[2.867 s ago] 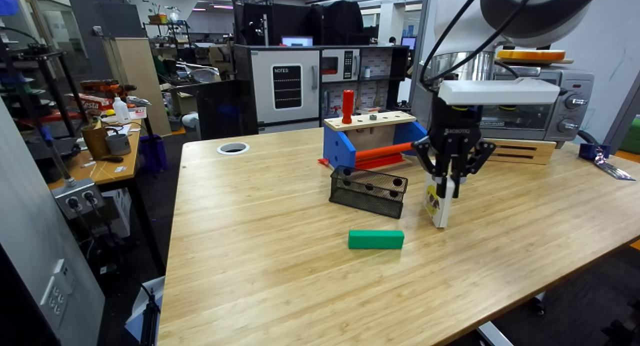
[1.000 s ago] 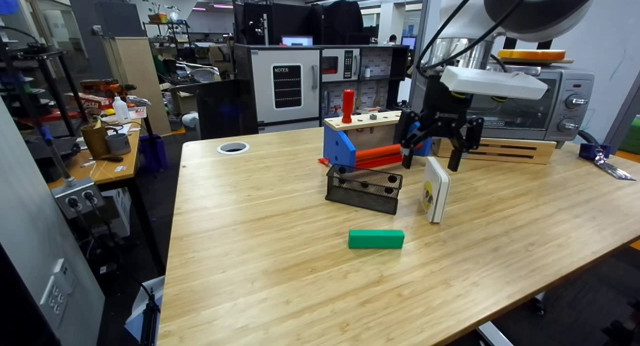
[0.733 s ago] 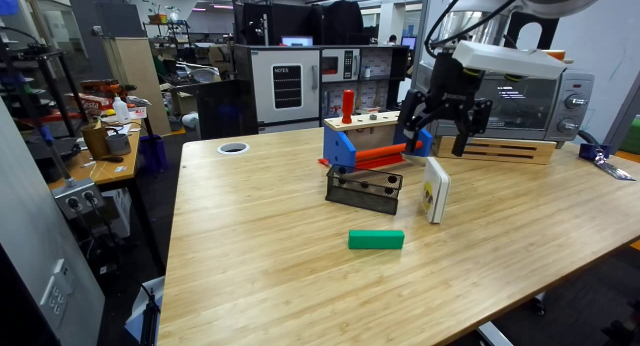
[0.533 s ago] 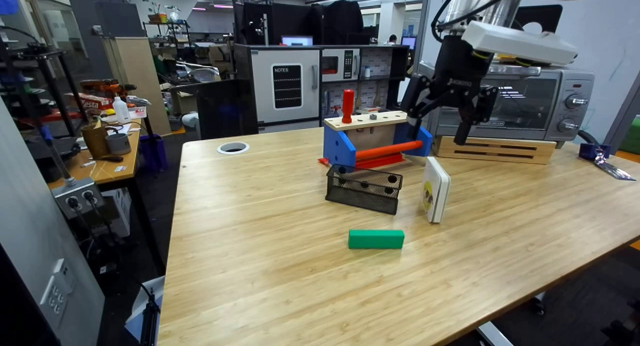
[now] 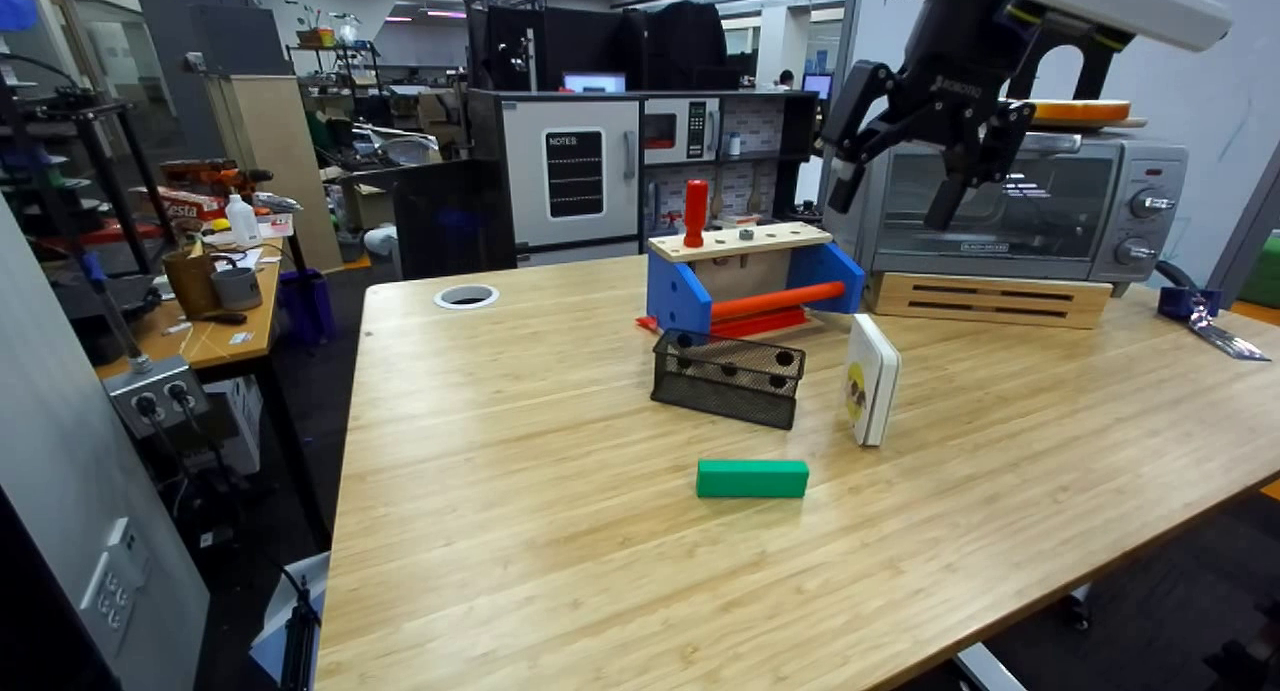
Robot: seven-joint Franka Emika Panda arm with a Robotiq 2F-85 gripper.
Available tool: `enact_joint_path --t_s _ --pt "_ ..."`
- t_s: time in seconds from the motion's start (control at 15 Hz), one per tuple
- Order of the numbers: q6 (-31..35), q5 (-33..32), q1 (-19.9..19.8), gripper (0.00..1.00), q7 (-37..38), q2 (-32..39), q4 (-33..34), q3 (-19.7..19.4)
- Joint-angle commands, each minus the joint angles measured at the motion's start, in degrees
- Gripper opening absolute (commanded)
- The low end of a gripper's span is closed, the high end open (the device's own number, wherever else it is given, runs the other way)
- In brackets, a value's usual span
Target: Remove the small book from the object and put it on the table
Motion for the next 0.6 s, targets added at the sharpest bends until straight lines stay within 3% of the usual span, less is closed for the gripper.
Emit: enact_joint_path --t_s 0.0,0.53 --pt "-0.1 0.2 -1.1 1.0 -0.2 -0.3 0.0 1.1" --pt "-0.1 0.2 -1.2 1.0 -0.2 -0.4 -0.3 1.1"
